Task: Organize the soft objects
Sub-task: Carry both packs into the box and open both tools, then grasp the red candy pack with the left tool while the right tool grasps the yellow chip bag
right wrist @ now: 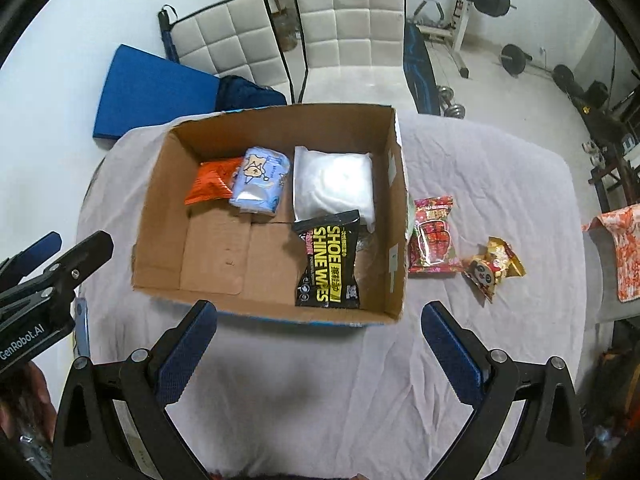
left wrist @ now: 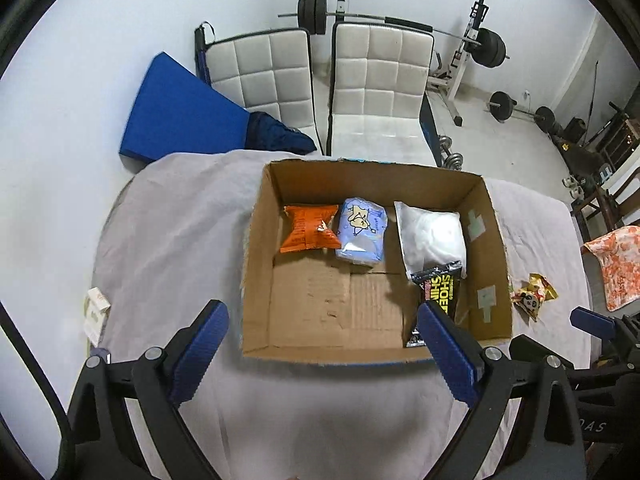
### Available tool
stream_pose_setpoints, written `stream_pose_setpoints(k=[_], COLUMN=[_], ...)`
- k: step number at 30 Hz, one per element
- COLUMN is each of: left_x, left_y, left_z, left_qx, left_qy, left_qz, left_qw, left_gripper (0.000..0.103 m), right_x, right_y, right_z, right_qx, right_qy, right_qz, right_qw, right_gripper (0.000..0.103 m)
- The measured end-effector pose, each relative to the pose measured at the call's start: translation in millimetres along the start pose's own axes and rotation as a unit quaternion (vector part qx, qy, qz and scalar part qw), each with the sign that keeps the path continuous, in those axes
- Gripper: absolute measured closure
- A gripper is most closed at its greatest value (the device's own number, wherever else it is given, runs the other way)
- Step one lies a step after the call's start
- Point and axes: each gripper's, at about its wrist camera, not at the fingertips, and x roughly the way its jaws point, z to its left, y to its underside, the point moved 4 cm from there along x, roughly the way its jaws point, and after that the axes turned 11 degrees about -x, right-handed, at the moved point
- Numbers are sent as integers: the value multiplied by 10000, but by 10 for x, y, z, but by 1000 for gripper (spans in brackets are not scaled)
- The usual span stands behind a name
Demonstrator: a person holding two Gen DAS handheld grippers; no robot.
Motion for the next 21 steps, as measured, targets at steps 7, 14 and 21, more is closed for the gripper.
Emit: stream_pose_setpoints(k=[7,14,21], left_x=[-301,-312,-88], left_y=[92,144,72], left_z=[-39,-187,-598], left_qx=[59,38,221], left_qy=[-26,82,-116], left_qz=[-232,-135,-178], left_qw=[9997,9999,9995], left_gripper=[6,6,6], right_x=[-294,-335,53], right_y=[121,156,308], right_z=[14,-201,-1430], right_qx=[101,355,1826], right_qy=[-161,-393,-307], right_qz=[-217,-224,-16], right_qw=[9996,9983,9827], right_gripper=[0,0,0])
